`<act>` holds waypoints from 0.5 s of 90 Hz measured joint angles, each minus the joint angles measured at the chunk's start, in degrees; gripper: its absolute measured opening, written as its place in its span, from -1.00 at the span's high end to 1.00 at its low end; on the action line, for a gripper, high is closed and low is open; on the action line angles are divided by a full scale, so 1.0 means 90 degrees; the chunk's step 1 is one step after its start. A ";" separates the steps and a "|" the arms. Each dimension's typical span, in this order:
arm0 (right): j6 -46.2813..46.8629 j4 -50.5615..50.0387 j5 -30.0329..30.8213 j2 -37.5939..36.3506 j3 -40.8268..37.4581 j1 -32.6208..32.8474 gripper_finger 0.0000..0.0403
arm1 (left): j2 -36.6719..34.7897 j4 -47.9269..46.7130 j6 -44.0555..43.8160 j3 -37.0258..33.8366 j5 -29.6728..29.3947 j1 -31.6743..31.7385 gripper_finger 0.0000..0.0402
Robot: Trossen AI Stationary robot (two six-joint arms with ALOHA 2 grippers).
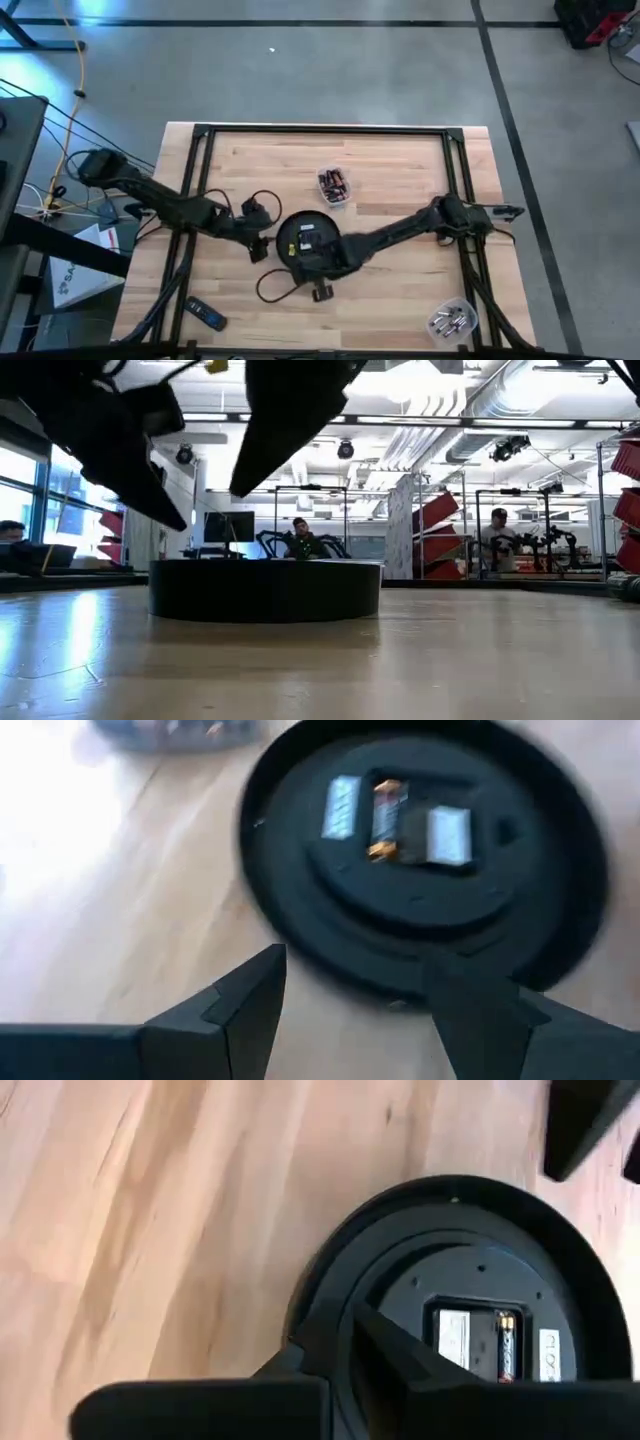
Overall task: Insert battery
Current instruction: Insert the black battery into the black clock
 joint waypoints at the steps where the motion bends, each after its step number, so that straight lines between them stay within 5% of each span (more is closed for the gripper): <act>1: 0.0011 0.0062 -0.0016 -0.0001 -0.0043 0.0009 0.84 | 0.0009 0.0078 0.0007 0.0000 -0.0016 -0.0041 -0.06; 25: 0.0445 0.1175 0.0174 -0.0017 -0.0980 0.0310 0.39 | 0.0728 0.2013 0.0813 0.0000 -0.0369 -0.1063 -0.06; 45: 0.0968 0.1380 0.1782 -0.0710 -0.1681 0.0876 0.27 | 0.1965 0.3730 0.1439 0.0000 -0.0272 -0.1186 -0.06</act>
